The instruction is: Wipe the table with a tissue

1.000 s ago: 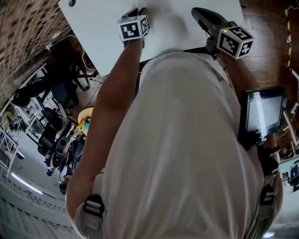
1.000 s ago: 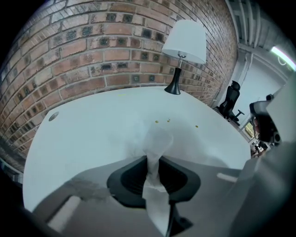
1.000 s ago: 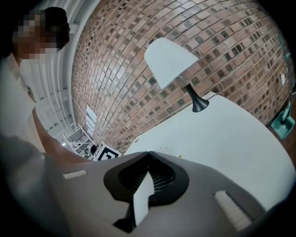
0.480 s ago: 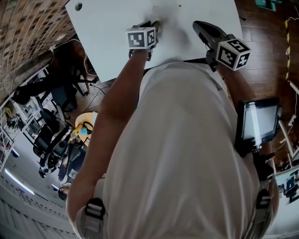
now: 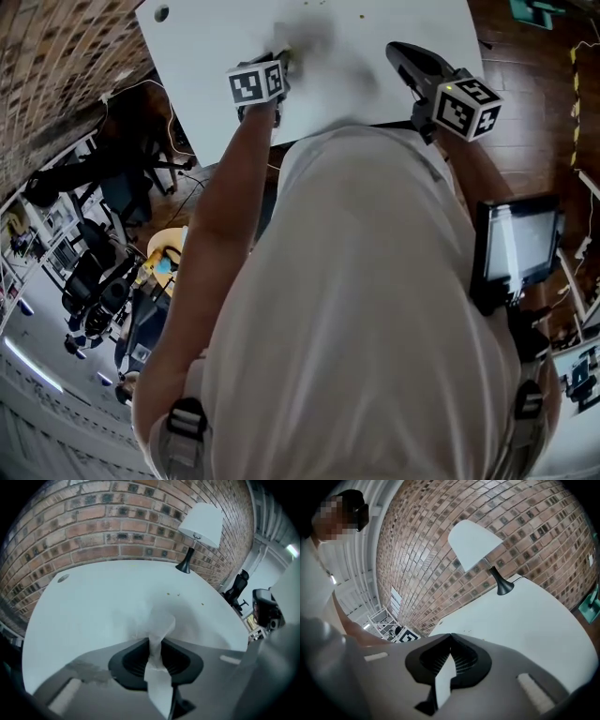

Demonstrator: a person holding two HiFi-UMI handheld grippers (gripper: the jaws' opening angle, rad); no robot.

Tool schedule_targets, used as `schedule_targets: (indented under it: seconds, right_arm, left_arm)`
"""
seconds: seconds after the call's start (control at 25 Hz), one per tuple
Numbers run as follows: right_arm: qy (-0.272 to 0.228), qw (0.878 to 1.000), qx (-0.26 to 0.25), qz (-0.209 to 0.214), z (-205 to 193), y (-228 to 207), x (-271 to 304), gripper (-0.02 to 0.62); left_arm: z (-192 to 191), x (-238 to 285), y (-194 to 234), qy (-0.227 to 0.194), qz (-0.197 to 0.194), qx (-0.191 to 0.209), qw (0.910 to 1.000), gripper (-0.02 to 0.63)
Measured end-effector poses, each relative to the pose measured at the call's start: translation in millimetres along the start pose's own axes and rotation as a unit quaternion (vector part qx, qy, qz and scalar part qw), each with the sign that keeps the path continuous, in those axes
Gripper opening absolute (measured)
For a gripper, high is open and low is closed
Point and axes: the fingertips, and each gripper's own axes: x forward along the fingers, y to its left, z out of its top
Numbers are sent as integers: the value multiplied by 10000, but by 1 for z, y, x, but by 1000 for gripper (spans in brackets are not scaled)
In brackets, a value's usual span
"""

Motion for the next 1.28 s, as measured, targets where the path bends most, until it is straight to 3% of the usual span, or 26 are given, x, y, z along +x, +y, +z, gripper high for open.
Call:
schedule_targets:
  seconds: [0.12, 0.36, 0.48, 0.64, 0.8, 0.96, 1.28]
  right_arm:
    - [13, 9999, 24, -113, -2, -1, -6, 8]
    - [-120, 9997, 138, -170, 2, 0, 5, 8]
    - [-134, 9994, 240, -198, 1, -7, -4, 8]
    - [-150, 9995, 252, -125, 3, -7, 0, 8]
    - [-164, 9995, 256, -30, 3, -9, 7, 8]
    - [-181, 9996, 214, 15, 5, -10, 8, 8]
    - [-120, 9997, 192, -23, 6, -17, 14, 8]
  left_arm:
    - [3, 0, 14, -177, 134, -138, 9997, 75]
    - [12, -5, 25, -445, 385, -30, 9983, 71]
    - [7, -5, 0, -425, 231, -26, 9988, 71]
    - [-1, -6, -25, -190, 6, 279, 9994, 72]
    - [-26, 20, -44, 57, -627, 514, 9967, 72]
    - [-9, -3, -58, 182, -434, 704, 9964, 72]
    - [31, -4, -45, -343, -408, 438, 9976, 72]
